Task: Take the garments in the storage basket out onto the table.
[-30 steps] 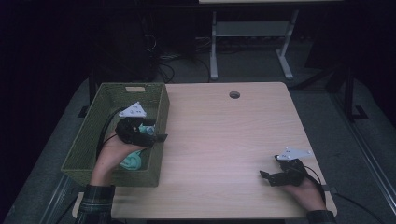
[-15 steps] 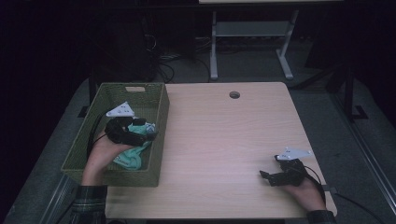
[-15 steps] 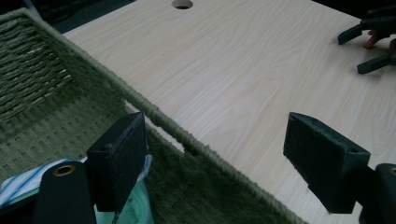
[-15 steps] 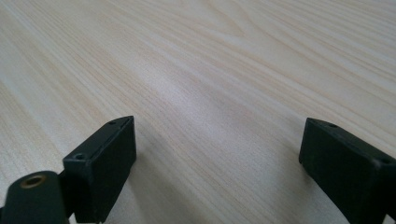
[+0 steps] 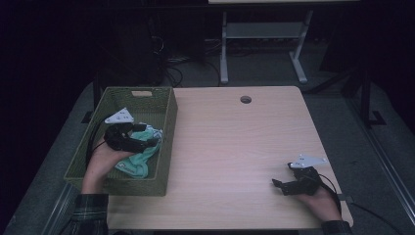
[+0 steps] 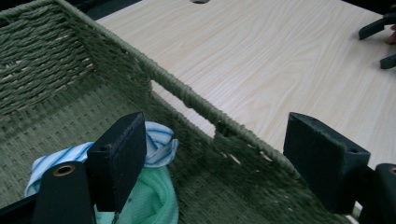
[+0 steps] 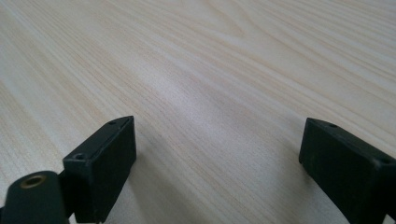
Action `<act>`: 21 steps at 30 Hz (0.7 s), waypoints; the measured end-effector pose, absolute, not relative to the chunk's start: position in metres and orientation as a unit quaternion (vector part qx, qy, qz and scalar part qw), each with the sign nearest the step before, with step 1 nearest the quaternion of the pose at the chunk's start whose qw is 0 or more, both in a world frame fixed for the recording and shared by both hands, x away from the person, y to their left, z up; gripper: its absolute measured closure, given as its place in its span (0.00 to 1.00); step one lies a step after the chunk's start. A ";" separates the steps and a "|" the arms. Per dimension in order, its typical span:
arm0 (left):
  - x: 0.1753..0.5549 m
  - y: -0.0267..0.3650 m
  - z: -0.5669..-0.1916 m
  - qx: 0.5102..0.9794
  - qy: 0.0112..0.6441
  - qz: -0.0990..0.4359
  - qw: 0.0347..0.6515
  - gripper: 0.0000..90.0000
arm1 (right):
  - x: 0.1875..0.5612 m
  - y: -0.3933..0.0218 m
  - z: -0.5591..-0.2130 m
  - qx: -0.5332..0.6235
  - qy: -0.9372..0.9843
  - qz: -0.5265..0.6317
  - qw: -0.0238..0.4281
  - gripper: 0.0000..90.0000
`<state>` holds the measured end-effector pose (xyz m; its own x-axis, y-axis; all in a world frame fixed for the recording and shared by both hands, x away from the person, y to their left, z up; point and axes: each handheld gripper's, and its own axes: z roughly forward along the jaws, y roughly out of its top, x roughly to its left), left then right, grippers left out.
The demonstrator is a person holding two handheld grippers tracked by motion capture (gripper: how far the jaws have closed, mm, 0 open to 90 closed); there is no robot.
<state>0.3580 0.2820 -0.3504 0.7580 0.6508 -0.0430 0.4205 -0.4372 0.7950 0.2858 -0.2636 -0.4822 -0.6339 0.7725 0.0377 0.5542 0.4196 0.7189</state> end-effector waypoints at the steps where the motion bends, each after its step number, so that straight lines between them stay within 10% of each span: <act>1: 0.359 0.283 -0.351 0.838 0.321 0.137 0.420 0.23 | 0.286 -0.264 -0.482 0.400 0.829 0.361 0.151 0.12; 21: 0.376 0.298 -0.372 0.842 0.350 0.162 0.377 0.25 | 0.286 -0.264 -0.482 0.400 0.829 0.361 0.151 0.12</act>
<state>0.3762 0.2979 -0.3718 0.7021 0.7120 0.0080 0.4678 -0.4698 0.7486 0.2858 -0.2635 -0.4822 -0.6336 0.7727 0.0378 0.5544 0.4195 0.7187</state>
